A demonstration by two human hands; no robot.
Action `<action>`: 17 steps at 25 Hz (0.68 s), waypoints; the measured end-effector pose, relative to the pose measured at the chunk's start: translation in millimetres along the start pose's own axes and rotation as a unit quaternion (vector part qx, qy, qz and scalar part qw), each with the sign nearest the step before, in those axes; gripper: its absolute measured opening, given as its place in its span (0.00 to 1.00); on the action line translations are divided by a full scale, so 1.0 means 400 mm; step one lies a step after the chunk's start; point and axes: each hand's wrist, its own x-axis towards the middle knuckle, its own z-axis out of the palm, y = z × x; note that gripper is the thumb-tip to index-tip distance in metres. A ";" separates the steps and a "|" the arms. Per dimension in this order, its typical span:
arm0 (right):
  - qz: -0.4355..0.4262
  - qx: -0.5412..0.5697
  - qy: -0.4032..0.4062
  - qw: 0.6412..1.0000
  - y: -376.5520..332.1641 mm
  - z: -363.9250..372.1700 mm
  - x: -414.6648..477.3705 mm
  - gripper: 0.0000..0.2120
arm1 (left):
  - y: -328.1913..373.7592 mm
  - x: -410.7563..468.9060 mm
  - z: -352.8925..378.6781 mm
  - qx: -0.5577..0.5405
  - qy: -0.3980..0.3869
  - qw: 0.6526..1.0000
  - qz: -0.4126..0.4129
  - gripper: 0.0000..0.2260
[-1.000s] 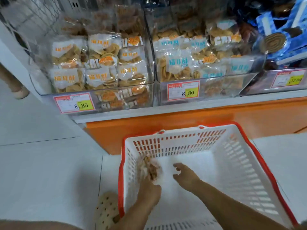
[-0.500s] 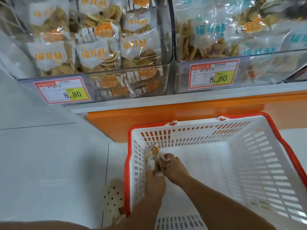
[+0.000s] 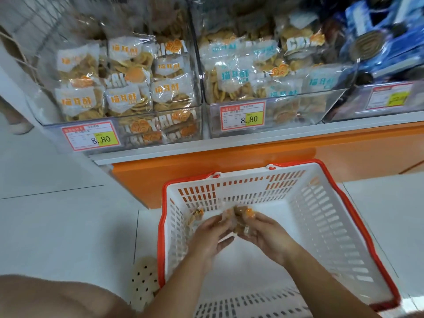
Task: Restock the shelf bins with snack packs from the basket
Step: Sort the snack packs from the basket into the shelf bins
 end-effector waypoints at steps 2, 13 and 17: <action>-0.026 0.009 0.041 0.999 -0.009 -0.015 -0.035 0.15 | 0.015 -0.026 0.019 -0.005 -0.022 1.000 0.021 0.10; -0.028 0.031 0.055 0.998 -0.036 -0.002 -0.140 0.19 | 0.035 -0.136 0.056 -0.035 -0.029 0.994 0.096 0.07; -0.054 0.047 0.066 0.995 -0.028 0.028 -0.145 0.20 | 0.043 -0.167 0.048 0.013 -0.064 0.991 0.117 0.09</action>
